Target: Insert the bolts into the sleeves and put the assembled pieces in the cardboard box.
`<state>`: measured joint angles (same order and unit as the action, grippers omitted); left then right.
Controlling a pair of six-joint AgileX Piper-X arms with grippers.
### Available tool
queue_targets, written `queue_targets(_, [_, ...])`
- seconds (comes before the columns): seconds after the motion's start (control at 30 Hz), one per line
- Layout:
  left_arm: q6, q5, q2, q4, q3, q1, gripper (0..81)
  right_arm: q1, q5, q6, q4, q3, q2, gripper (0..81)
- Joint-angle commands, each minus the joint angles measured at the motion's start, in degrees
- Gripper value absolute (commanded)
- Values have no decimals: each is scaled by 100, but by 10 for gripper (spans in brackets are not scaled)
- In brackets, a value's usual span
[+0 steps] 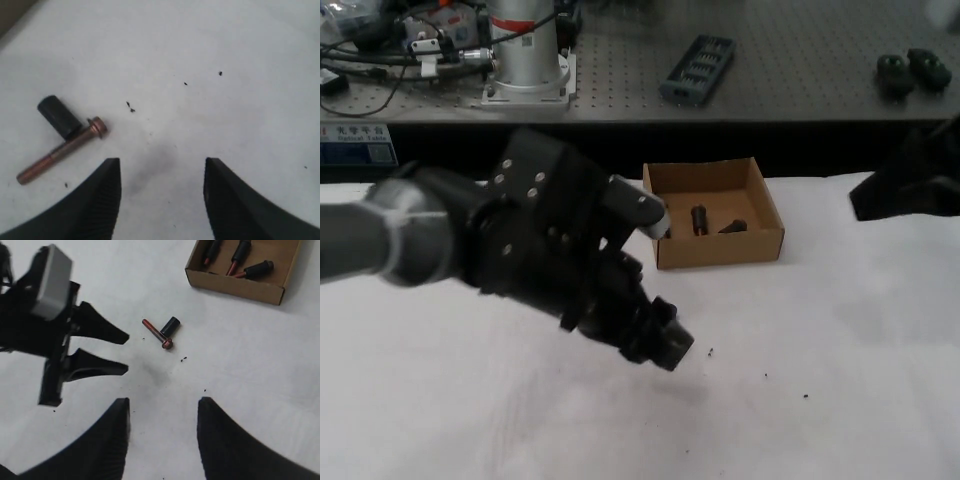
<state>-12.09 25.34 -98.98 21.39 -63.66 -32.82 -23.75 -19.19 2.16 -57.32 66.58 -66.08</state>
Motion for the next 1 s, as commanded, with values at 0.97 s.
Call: queue_targets(0.97, [-5153,-1068,-1640,1221,-1243,116,356,31,-1063,361,-626,-1128,2281,259])
